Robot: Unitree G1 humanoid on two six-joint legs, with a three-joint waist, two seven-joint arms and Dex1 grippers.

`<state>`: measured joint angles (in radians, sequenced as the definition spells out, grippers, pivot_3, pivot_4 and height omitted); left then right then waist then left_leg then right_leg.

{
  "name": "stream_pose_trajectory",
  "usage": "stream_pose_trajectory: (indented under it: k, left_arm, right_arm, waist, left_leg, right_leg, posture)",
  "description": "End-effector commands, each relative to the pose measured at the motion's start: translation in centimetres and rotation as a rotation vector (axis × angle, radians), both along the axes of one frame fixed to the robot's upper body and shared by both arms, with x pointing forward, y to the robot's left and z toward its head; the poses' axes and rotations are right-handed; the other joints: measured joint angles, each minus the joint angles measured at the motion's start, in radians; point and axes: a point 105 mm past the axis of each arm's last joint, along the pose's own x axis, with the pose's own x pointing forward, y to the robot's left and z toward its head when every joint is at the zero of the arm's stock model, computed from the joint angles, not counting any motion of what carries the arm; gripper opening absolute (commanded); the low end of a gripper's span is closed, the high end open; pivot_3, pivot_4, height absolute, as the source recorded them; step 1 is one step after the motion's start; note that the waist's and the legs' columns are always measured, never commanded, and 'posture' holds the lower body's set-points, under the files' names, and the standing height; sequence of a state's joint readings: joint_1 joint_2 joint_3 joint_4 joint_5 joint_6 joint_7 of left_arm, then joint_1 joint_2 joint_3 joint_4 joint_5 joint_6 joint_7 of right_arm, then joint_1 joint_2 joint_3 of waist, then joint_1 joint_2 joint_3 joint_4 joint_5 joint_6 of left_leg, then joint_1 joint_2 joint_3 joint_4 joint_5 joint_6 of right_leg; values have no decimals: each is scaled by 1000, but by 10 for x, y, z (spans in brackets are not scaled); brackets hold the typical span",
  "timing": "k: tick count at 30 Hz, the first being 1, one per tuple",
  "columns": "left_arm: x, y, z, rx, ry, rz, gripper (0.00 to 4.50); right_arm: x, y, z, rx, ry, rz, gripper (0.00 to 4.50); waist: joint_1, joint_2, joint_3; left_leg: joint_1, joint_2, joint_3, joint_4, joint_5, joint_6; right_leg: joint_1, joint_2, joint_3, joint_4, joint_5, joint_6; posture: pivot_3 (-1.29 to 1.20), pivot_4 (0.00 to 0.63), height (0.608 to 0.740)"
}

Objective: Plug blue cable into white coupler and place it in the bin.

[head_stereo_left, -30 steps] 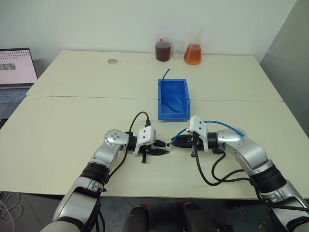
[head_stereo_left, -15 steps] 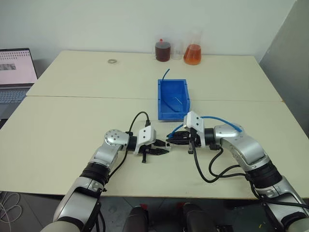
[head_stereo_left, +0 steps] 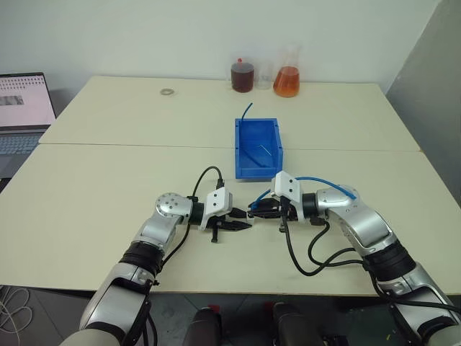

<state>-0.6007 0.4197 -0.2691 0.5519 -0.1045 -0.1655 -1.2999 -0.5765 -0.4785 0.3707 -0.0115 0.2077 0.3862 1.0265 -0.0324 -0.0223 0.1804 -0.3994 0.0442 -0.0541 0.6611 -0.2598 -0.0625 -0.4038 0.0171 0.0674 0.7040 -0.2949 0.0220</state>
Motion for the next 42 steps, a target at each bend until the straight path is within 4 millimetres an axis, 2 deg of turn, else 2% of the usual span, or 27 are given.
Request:
stream_pose_trajectory:
  k: [1,12,23,31,42]
  left_arm:
    - [6,2,4,6,-25,18,783]
    - [5,3,4,3,-31,18,783]
    - [3,1,4,2,-32,10,783]
    - [4,2,6,3,-38,16,783]
    - [2,7,5,-1,-44,39,783]
  right_arm:
    - [-1,0,-2,-27,-1,17,230]
    - [-5,1,-7,-56,14,48,230]
    - [-3,8,-30,-115,69,62,230]
    - [2,2,-43,-225,45,116,230]
    - [3,0,-57,-277,58,156,230]
  waist:
    - [0,0,0]
    - [0,0,0]
    - [-1,0,-1]
    - [-2,1,-2]
    - [-9,0,-3]
  left_leg:
    - [0,0,0,0,0,0]
    - [1,0,0,1,0,0]
    - [2,0,0,1,0,0]
    - [3,0,0,1,0,0]
    - [10,0,1,1,0,0]
  right_leg:
    - [0,0,0,1,0,0]
    - [0,0,0,2,0,0]
    - [0,0,1,4,0,0]
    - [1,1,1,4,0,0]
    - [7,1,2,6,-1,0]
  posture:
    - [0,150,740]
    - [0,150,740]
    - [0,150,740]
    - [0,150,740]
    - [0,150,740]
